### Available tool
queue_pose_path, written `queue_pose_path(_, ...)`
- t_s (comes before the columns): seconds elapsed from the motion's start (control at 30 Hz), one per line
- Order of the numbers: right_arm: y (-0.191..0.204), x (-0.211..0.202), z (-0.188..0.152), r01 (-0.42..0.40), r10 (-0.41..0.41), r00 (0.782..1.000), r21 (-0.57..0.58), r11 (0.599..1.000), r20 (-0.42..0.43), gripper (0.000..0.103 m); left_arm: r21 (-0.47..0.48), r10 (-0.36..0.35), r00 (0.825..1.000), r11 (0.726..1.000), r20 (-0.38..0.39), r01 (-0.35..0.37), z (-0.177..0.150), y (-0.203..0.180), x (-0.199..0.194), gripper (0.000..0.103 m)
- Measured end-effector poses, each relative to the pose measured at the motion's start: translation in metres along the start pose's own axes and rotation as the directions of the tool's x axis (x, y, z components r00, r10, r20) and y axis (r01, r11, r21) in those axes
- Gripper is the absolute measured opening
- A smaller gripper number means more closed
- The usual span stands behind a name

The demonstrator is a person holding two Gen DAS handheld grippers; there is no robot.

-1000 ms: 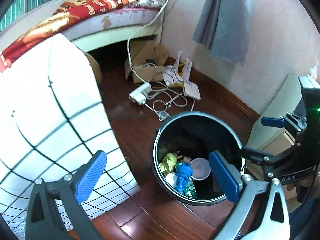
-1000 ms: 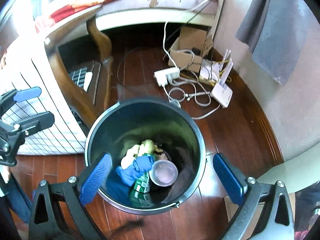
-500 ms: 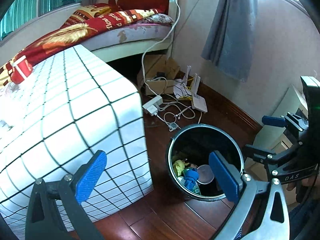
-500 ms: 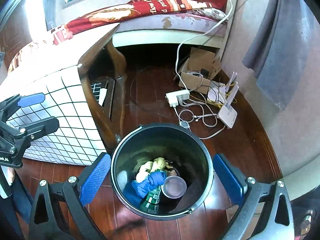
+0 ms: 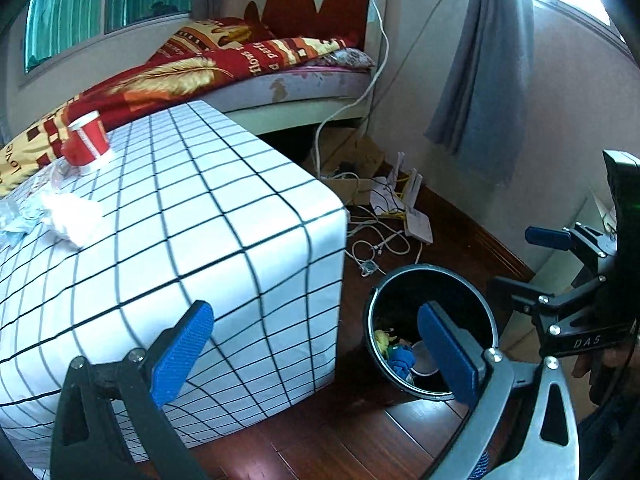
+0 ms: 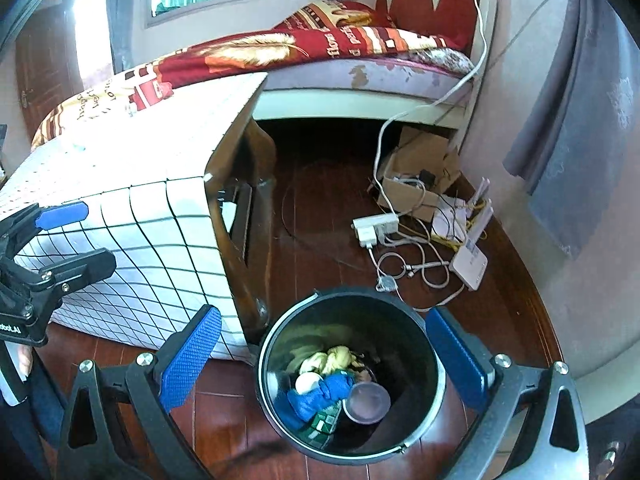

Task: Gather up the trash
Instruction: 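Move both tools back to the table, then grasp the white tissue with the right tool while the left tool grasps the light-blue cloth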

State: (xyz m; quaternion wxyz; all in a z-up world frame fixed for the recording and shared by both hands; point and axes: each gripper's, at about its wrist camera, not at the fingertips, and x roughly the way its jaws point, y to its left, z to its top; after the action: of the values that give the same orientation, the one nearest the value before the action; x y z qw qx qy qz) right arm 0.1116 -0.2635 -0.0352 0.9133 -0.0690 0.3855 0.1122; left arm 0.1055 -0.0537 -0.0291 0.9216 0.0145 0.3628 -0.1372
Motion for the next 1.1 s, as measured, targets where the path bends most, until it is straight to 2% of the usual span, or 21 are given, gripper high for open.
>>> queue_pose_path(0.17,0.018,-0.006,0.018,-0.031,0.032,0.998,-0.022,0.999,0.049,0.103,-0.022,0.037,0.999,0.999,0.027,-0.037,-0.001,0.02,-0.016,0.103)
queue_pose_path(0.43,0.065,-0.002,0.057,-0.112,0.119,0.987,-0.072,0.991,0.106,0.103,-0.11,0.147,0.988,0.984,0.051,-0.141,-0.005,0.076,-0.042,0.103)
queue_pose_path(0.67,0.126,0.004,0.087,-0.217,0.239,0.958,-0.145,0.965,0.159,0.103,-0.199,0.246,0.968,0.952,0.048,-0.232,-0.017,0.141,-0.066,0.103)
queue_pose_path(0.9,0.197,0.024,0.116,-0.283,0.311,0.945,-0.229,0.931,0.1,0.103,-0.293,0.336,0.941,0.904,0.034,-0.312,-0.029,0.207,-0.085,0.102)
queue_pose_path(1.03,0.234,0.044,0.133,-0.32,0.349,0.935,-0.28,0.905,0.06,0.103,-0.318,0.375,0.927,0.879,0.002,-0.355,-0.03,0.238,-0.085,0.095)
queue_pose_path(1.07,0.245,0.053,0.139,-0.325,0.351,0.936,-0.293,0.899,0.04,0.102,-0.322,0.38,0.925,0.875,-0.008,-0.362,-0.03,0.245,-0.083,0.095)
queue_pose_path(1.1,0.252,0.059,0.142,-0.328,0.351,0.936,-0.3,0.896,0.024,0.097,-0.332,0.387,0.922,0.869,-0.011,-0.368,-0.029,0.253,-0.08,0.095)
